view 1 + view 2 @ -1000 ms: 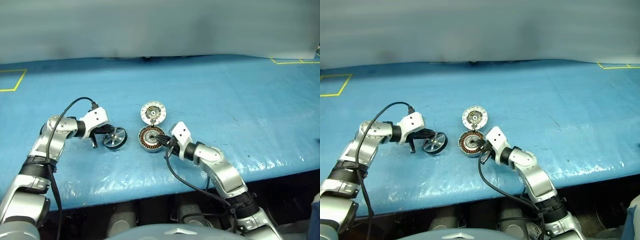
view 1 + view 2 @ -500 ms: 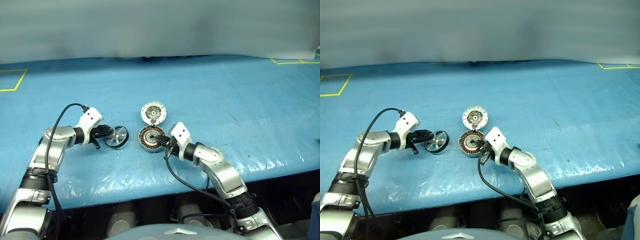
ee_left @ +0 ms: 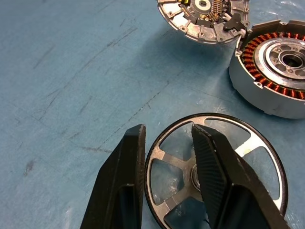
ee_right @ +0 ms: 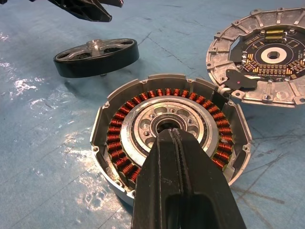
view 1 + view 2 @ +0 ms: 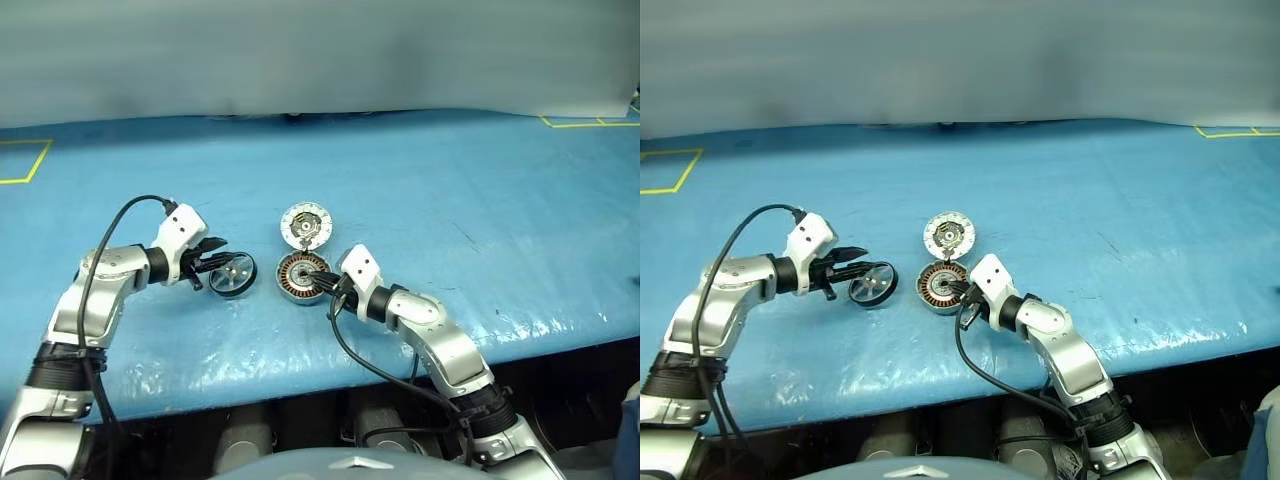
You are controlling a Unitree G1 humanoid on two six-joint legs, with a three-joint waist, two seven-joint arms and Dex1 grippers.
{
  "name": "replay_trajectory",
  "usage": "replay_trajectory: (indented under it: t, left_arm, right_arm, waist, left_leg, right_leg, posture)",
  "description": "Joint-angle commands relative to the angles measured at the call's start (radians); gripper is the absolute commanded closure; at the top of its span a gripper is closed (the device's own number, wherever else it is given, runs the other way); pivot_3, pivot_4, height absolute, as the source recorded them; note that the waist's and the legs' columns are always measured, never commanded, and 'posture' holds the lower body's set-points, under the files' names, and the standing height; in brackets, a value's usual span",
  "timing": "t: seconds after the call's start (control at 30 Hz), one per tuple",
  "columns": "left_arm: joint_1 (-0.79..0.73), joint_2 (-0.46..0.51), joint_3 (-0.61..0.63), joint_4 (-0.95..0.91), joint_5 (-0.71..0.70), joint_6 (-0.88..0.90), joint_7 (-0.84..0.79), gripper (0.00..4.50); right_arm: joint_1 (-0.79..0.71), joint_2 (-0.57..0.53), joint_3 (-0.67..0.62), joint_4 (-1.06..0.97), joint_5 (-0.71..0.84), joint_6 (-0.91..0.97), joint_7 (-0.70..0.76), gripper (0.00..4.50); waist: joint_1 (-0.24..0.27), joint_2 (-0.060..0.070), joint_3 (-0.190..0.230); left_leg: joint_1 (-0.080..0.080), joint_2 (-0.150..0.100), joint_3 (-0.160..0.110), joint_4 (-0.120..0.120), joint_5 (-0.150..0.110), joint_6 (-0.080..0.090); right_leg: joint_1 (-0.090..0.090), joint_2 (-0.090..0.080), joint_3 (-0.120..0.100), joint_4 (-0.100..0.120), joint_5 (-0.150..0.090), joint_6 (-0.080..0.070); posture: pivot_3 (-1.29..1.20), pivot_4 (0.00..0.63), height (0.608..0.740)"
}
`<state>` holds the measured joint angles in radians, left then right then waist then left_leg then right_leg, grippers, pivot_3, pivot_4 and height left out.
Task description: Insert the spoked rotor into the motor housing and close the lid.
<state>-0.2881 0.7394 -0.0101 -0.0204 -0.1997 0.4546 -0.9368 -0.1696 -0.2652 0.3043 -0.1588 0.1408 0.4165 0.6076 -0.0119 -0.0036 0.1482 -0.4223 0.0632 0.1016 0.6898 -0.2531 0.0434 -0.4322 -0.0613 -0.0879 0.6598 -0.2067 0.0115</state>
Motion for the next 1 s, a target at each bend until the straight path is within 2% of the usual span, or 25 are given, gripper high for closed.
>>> replay_trajectory:
  t: [0.03,0.17,0.4,1.0]
  left_arm:
    - [0.014,0.046,-0.004,-0.054,-0.006,0.004,-0.041,2.89]
    - [0.033,0.111,-0.047,-0.081,0.011,0.006,-0.108,2.89]
    - [-0.003,0.166,-0.121,-0.039,0.039,0.044,-0.173,2.89]
    - [-0.01,0.148,-0.151,-0.003,0.069,0.075,-0.145,2.89]
  right_arm:
    - [-0.001,0.004,-0.004,-0.004,0.002,-0.019,-0.001,4.5]
    - [-0.002,0.005,-0.003,-0.001,0.002,-0.022,0.001,4.5]
    - [-0.007,0.009,-0.002,0.004,0.001,-0.031,0.0,4.5]
    - [0.0,0.022,-0.001,0.01,-0.004,-0.042,-0.007,4.5]
  waist:
    - [0.0,0.0,0.0]
    - [0.0,0.0,0.0]
    - [0.001,0.0,0.0]
    - [0.001,0.0,0.0]
  left_leg:
    - [0.0,0.0,0.0,0.0,0.0,0.0]
    - [0.0,0.0,0.0,0.0,0.0,0.0]
    - [0.0,0.0,0.0,-0.001,0.0,0.0]
    - [0.0,0.0,0.0,-0.005,0.001,-0.001]
  right_leg:
    - [0.0,0.0,0.0,0.0,0.0,0.0]
    - [0.0,0.0,0.0,0.0,-0.001,-0.001]
    - [0.0,0.0,0.0,0.0,-0.002,-0.001]
    - [-0.002,0.0,0.0,0.0,-0.003,-0.001]
  posture:
    - [0.0,0.15,0.74]
    - [0.0,0.15,0.74]
    - [0.0,0.15,0.74]
    - [0.0,0.15,0.74]
